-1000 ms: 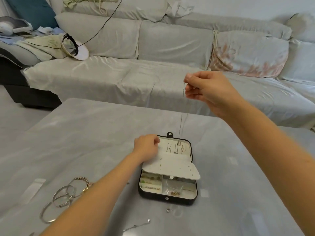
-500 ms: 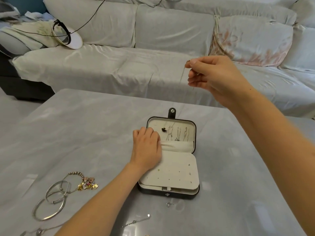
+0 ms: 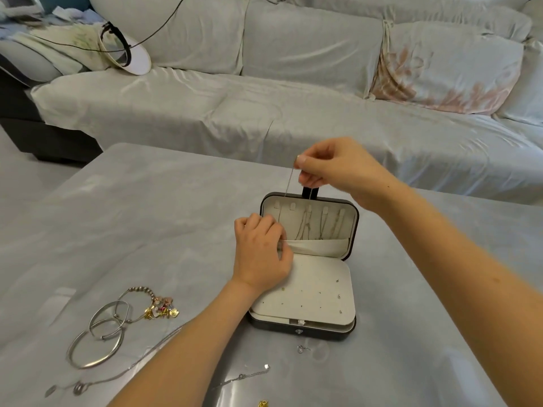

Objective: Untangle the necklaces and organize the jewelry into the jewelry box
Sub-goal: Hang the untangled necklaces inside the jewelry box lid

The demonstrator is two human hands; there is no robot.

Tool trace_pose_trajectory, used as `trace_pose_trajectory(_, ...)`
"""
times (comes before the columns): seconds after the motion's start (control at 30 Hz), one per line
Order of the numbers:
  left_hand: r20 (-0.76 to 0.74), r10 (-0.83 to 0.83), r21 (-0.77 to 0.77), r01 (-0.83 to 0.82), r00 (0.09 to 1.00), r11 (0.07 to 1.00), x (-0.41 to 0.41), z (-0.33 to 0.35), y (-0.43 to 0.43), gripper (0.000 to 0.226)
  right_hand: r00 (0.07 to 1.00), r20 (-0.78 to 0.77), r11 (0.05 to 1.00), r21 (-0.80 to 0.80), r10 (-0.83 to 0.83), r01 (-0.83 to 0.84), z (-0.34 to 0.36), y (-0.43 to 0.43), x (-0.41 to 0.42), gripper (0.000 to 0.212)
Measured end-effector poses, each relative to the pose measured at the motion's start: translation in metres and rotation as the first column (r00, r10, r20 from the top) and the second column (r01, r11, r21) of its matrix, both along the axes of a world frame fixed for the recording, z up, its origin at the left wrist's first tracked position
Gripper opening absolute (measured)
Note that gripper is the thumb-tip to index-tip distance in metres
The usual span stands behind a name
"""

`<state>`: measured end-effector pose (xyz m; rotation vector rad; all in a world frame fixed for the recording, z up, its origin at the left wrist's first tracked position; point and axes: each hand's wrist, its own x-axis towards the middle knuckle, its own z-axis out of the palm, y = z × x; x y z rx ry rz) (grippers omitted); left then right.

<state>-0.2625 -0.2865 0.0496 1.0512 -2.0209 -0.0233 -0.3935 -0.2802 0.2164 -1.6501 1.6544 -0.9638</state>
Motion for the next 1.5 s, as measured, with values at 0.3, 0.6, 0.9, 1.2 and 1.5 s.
trace_pose_trajectory(0.3,0.024,0.011,0.067,-0.013,1.0,0.998,0.001,-0.001,-0.004,0.013,0.89,-0.444,0.995,-0.065,-0.098,0.078,-0.062,-0.01,0.011,0.018)
trace_pose_trajectory(0.6,0.004,0.016,0.055,-0.016,1.0,0.998,0.0,-0.001,-0.004,0.015,0.586,-0.693,0.896,-0.419,-0.42,0.146,-0.108,-0.012,0.026,0.022)
trace_pose_trajectory(0.9,0.014,0.022,0.065,-0.023,1.0,0.998,0.001,-0.001,-0.003,0.015,0.547,-0.521,0.74,-0.587,-0.655,0.328,-0.103,-0.014,0.022,0.043)
trace_pose_trajectory(1.2,0.008,0.016,0.079,-0.017,1.0,0.997,0.001,-0.002,-0.004,0.015,0.711,-0.49,0.863,-0.308,-0.504,0.4,-0.088,-0.017,-0.012,0.05)
trace_pose_trajectory(1.5,0.01,0.014,0.103,-0.015,1.0,0.995,0.002,-0.002,-0.004,0.021,0.798,-0.425,0.902,-0.266,-0.427,0.341,-0.093,-0.015,-0.019,0.04)
